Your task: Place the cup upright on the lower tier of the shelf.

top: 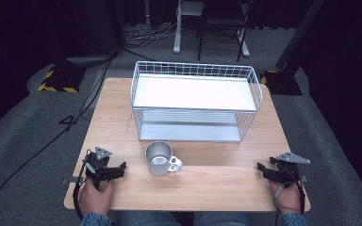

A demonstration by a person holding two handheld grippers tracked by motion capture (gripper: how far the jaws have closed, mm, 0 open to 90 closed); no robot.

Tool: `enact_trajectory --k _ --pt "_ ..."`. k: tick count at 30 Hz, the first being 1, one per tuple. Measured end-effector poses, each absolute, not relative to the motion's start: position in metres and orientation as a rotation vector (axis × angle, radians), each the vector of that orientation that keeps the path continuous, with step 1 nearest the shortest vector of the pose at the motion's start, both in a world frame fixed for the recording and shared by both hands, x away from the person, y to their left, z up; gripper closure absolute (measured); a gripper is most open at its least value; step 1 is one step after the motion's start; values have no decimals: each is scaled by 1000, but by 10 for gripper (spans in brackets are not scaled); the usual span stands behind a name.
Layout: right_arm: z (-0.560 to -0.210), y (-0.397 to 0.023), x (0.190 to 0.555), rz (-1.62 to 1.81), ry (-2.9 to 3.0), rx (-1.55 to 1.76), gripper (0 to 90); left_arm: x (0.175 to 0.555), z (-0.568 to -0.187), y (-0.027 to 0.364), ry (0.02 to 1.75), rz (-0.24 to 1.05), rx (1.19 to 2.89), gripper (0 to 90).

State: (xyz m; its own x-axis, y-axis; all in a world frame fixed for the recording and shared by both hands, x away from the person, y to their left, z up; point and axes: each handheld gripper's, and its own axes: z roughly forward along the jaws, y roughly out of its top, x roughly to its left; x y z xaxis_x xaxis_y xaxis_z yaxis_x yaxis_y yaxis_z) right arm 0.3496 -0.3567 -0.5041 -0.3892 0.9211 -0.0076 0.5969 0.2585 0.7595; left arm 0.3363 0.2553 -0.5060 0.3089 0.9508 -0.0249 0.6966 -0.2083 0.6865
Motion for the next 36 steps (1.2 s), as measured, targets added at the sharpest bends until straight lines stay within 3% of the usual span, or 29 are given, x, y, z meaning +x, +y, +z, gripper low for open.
enact_trajectory --k 24,36 --pt "-504 -357 349 952 2083 1374 360 337 -506 255 1474 562 1970 111" --pt "-488 -334 340 1091 2124 1291 350 337 -506 255 1474 562 1970 111"
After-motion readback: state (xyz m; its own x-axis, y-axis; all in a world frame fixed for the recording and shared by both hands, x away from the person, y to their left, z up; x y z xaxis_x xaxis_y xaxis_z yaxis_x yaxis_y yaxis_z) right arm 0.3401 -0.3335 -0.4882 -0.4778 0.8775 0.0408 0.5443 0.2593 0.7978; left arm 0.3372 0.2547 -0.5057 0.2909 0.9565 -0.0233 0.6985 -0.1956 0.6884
